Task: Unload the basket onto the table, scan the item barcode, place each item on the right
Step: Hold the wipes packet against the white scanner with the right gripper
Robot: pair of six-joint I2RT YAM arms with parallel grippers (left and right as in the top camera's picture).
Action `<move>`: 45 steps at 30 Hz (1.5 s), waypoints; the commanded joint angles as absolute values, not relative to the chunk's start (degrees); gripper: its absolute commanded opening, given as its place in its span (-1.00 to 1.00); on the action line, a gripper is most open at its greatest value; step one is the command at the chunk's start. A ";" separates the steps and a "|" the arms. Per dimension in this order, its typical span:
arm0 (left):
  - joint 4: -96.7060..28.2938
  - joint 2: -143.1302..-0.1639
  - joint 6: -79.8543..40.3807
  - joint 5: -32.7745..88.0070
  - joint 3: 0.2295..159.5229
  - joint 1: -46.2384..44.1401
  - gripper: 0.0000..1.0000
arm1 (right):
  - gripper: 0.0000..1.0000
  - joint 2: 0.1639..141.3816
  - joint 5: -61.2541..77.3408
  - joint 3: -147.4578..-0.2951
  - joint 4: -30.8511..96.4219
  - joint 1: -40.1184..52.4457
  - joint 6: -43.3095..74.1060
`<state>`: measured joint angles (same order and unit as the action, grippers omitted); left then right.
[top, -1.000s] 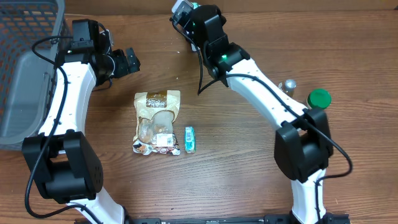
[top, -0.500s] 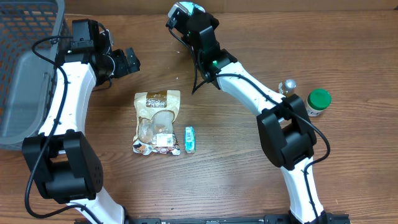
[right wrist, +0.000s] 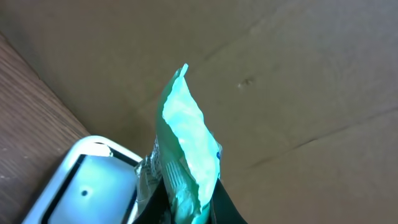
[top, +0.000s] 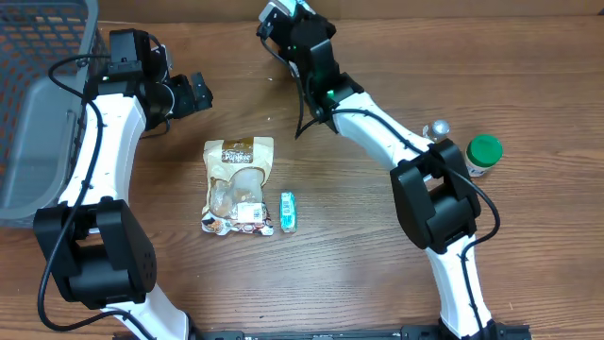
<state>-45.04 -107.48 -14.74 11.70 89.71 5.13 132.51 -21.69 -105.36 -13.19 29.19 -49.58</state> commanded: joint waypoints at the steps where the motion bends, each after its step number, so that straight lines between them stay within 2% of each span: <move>1: -45.01 -107.22 -14.13 11.40 90.15 5.13 0.99 | -0.93 132.79 -19.57 -106.52 -15.22 27.55 -49.50; 13: -45.01 -107.22 -14.13 11.40 90.15 5.13 0.99 | -0.93 135.63 -17.10 -106.52 -21.80 26.83 -49.36; 26: -44.99 -107.22 -14.13 11.40 90.15 5.13 0.99 | -0.93 139.33 -16.99 -106.52 -22.70 26.94 -49.32; 38: -45.01 -107.22 -14.13 11.40 90.15 5.13 0.99 | -0.93 139.65 -16.32 -106.52 -18.41 27.11 -37.43; 45: -45.01 -107.22 -14.13 11.40 90.15 5.13 1.00 | -0.93 139.65 -15.29 -106.52 -13.43 28.47 -37.01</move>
